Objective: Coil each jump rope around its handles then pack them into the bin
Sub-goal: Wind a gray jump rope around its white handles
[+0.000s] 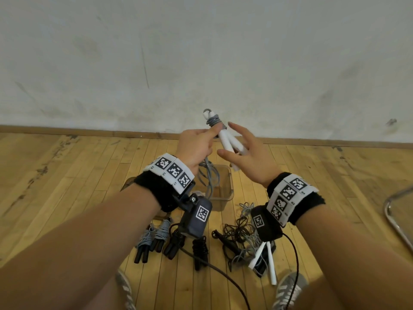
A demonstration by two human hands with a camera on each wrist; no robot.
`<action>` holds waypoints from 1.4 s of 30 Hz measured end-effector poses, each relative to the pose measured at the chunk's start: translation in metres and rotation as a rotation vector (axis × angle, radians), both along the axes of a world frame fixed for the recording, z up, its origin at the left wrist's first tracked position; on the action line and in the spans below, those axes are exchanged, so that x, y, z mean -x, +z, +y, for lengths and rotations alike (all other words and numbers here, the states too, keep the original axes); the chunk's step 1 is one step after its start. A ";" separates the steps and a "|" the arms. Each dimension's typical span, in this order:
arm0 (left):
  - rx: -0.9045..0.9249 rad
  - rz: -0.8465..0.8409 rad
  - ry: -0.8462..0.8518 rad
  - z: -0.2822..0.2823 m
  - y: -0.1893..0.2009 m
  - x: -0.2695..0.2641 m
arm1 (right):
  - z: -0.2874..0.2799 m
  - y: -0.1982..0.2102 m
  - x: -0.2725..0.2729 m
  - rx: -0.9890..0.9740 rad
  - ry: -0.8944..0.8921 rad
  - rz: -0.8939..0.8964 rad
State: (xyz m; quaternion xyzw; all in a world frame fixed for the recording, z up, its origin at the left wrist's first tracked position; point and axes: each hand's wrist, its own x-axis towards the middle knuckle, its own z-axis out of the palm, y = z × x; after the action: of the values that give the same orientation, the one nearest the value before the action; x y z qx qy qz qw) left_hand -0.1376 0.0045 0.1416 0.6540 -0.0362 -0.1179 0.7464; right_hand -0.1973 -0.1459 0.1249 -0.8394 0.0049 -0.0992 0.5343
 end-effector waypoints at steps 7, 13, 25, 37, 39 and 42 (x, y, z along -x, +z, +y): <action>-0.066 -0.121 -0.148 0.004 0.002 0.001 | -0.001 0.010 0.008 -0.325 0.113 0.115; -0.214 -0.211 -0.138 0.008 -0.006 -0.002 | -0.008 0.006 0.003 -0.114 0.013 0.032; -0.111 -0.132 -0.118 0.005 0.000 0.005 | -0.011 -0.005 0.000 0.469 -0.158 -0.113; -0.056 -0.038 0.040 0.008 -0.005 0.000 | 0.003 -0.007 0.004 0.239 0.088 -0.162; -0.068 -0.057 0.033 0.009 -0.004 -0.001 | 0.004 -0.003 0.005 0.164 0.066 -0.122; -0.040 -0.062 -0.016 0.009 -0.003 -0.002 | 0.000 0.008 0.006 -0.065 -0.001 -0.061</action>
State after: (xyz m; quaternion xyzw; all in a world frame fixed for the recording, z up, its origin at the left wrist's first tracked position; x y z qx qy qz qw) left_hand -0.1358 0.0138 0.1388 0.6719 -0.0623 -0.1041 0.7306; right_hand -0.2034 -0.1461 0.1330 -0.8182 -0.0076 -0.1247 0.5611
